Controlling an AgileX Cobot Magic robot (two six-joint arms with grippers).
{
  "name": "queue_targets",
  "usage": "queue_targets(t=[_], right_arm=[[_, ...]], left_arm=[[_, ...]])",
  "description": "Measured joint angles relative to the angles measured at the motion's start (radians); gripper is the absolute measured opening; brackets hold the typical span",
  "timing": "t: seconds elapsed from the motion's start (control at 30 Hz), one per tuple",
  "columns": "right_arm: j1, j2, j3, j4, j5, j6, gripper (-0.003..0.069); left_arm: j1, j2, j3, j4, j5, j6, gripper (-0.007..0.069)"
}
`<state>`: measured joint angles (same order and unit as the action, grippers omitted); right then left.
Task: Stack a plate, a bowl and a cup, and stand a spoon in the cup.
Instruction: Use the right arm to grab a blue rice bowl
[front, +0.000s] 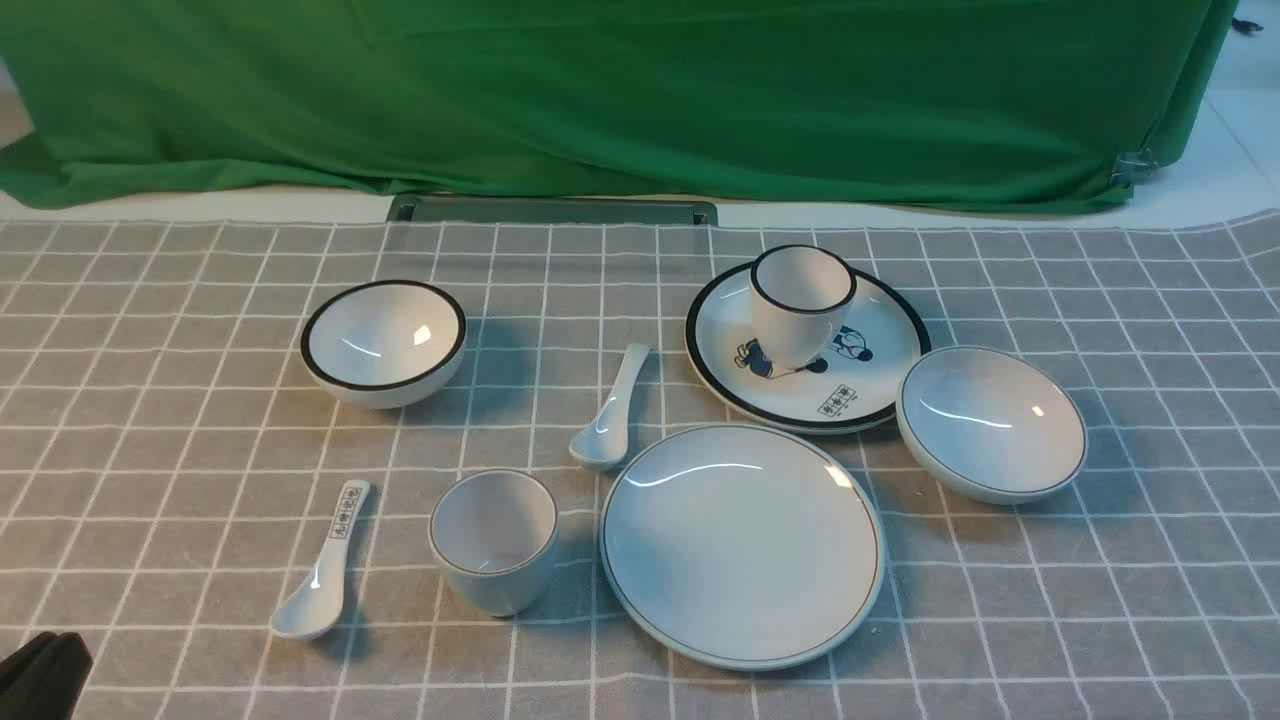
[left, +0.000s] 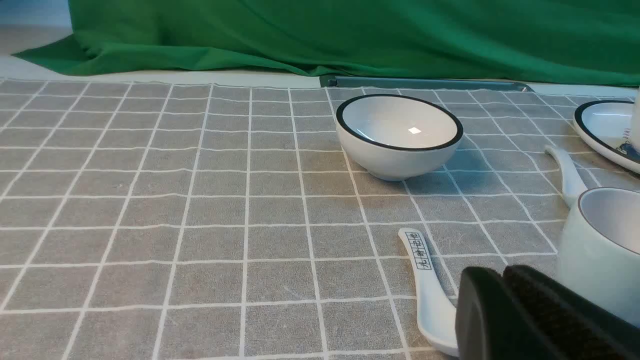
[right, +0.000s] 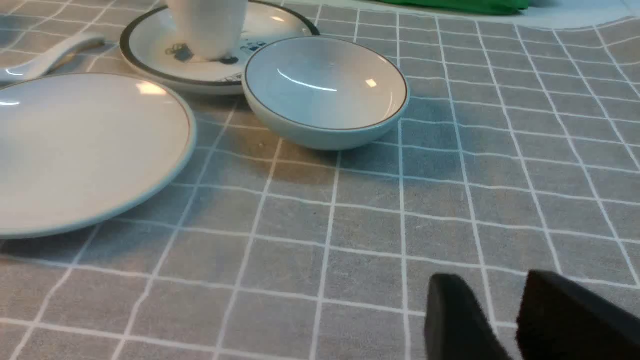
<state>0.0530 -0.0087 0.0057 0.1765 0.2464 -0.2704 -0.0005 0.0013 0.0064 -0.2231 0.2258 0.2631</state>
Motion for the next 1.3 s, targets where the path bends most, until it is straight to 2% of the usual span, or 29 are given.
queue_targets(t=[0.8, 0.87, 1.0, 1.03, 1.1, 1.17, 1.23, 1.27, 1.3], right_arm=[[0.0, 0.0, 0.0, 0.0, 0.0, 0.0, 0.024], [0.0, 0.0, 0.0, 0.0, 0.0, 0.0, 0.024], [0.0, 0.0, 0.0, 0.0, 0.0, 0.0, 0.024], [0.0, 0.0, 0.0, 0.0, 0.0, 0.0, 0.024], [0.0, 0.0, 0.0, 0.0, 0.0, 0.0, 0.024], [0.0, 0.0, 0.0, 0.0, 0.0, 0.0, 0.024], [0.0, 0.0, 0.0, 0.0, 0.0, 0.0, 0.024], [0.0, 0.0, 0.0, 0.0, 0.0, 0.0, 0.024], [0.0, 0.0, 0.0, 0.0, 0.0, 0.0, 0.024]], left_arm=[[0.0, 0.0, 0.0, -0.004, -0.006, -0.006, 0.0017], [0.0, 0.0, 0.0, -0.074, -0.028, -0.033, 0.0017], [0.0, 0.0, 0.0, -0.373, -0.133, -0.136, 0.0017], [0.0, 0.0, 0.0, -0.385, -0.133, -0.139, 0.0017], [0.0, 0.0, 0.0, -0.496, -0.207, -0.162, 0.0017], [0.0, 0.0, 0.0, -0.543, -0.244, -0.184, 0.0017], [0.0, 0.0, -0.011, -0.553, -0.214, -0.192, 0.0017], [0.0, 0.0, -0.034, -0.553, -0.18, -0.19, 0.0017], [0.0, 0.013, -0.102, -0.542, -0.076, -0.154, 0.0017]])
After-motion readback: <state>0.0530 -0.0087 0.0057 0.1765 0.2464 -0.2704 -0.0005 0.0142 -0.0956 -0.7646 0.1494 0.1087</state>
